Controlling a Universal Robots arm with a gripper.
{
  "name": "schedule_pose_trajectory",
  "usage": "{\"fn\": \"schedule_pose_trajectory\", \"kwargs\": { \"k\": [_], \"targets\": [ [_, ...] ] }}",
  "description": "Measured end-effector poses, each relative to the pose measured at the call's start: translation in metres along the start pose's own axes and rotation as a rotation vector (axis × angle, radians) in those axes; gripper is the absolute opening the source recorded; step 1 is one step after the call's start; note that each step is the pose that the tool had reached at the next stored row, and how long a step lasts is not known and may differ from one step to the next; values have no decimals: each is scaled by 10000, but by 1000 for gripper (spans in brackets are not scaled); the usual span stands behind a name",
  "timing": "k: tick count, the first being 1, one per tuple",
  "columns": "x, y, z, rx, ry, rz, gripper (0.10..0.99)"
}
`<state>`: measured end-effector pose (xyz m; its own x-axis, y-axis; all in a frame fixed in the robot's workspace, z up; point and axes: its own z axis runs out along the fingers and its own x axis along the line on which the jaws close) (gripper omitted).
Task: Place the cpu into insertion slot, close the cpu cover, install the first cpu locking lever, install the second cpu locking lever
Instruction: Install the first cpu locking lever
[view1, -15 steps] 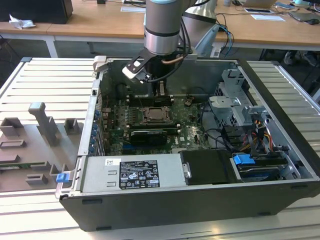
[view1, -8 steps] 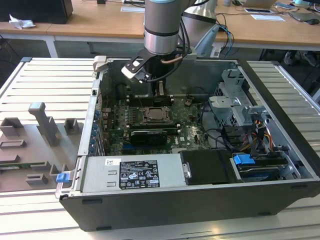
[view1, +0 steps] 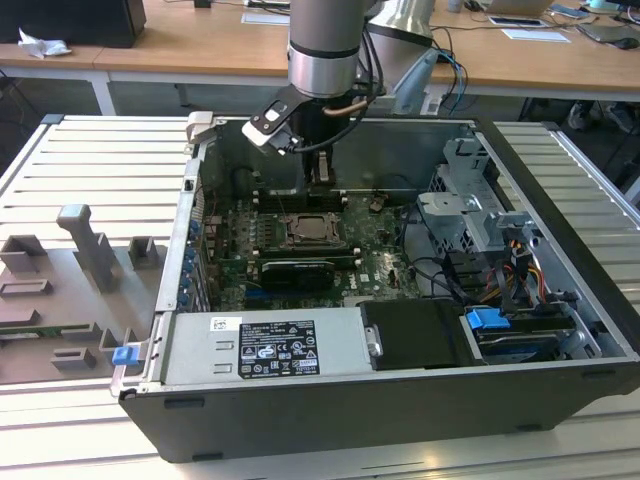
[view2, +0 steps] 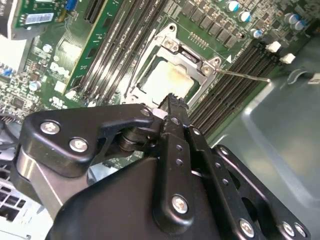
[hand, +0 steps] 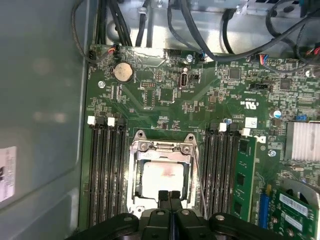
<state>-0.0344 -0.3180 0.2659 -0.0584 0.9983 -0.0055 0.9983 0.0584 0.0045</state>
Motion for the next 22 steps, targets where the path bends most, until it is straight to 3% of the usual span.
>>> {"fn": "schedule_pose_trajectory", "kwargs": {
  "k": [2, 5, 14, 22],
  "targets": [
    [0, 1, -43, -7, 1, -47, 106],
    [0, 0, -38, -13, 5, -1352, 106],
    [0, 0, -36, -31, 21, -4534, 106],
    [0, -2, -33, -37, 25, -5572, 106]
  ]
}}
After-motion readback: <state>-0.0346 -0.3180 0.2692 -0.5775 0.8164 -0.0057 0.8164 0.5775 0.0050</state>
